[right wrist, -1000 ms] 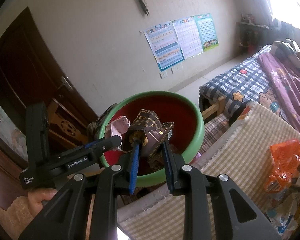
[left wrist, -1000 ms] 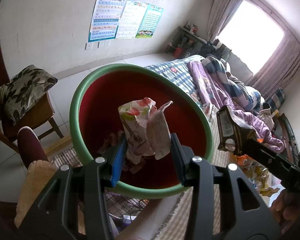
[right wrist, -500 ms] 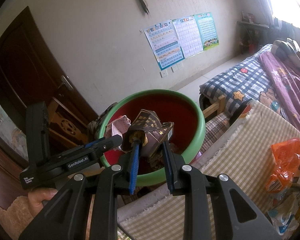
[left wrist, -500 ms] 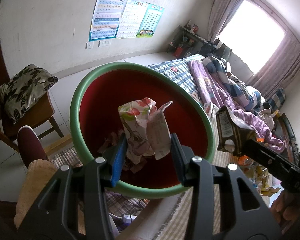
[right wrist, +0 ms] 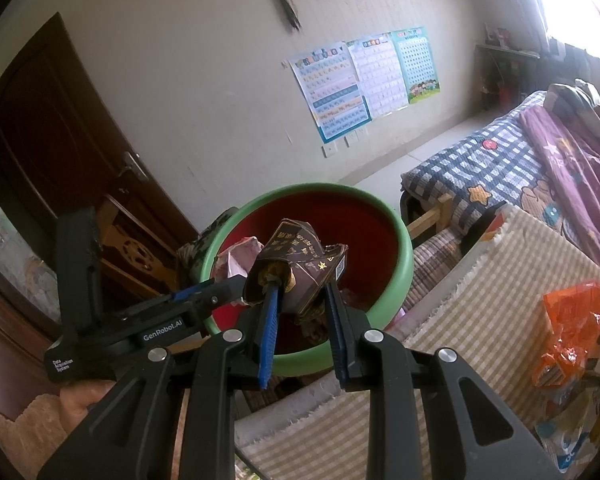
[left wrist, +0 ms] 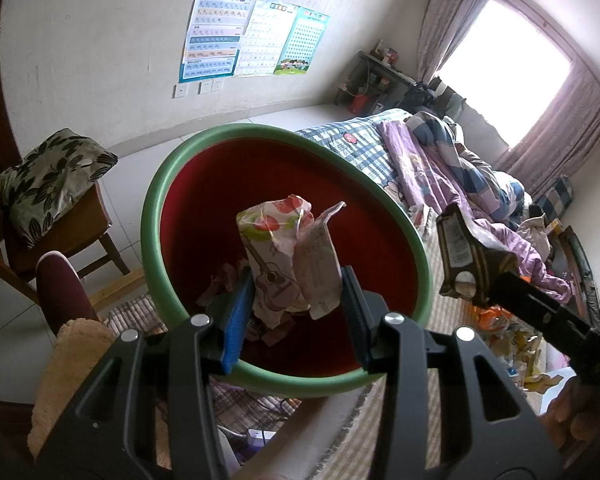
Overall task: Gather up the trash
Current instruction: 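Carry both wrappers over the red bucket with both grippers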
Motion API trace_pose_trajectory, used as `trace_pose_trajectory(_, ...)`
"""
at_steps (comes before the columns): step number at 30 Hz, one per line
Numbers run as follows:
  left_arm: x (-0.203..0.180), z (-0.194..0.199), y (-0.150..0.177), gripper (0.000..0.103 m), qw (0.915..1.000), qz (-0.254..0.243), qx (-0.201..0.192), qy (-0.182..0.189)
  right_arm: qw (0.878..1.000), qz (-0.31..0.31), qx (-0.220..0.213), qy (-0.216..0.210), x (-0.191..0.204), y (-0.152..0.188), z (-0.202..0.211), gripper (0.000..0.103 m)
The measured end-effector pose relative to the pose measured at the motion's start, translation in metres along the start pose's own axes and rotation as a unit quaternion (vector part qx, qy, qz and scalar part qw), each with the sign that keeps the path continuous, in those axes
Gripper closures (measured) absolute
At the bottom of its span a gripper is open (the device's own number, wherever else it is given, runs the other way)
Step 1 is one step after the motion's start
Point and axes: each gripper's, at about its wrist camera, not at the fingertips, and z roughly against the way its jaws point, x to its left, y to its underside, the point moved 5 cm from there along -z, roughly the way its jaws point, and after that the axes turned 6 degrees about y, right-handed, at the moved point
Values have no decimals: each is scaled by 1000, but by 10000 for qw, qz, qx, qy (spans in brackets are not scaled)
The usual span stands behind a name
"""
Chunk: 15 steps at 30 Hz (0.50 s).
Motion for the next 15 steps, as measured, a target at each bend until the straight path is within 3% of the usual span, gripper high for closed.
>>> trace_pose_trajectory(15, -1, 0, -1, 62, 10000, -12, 1, -4, 10000, 18, -3, -11, 2, -2, 0, 80)
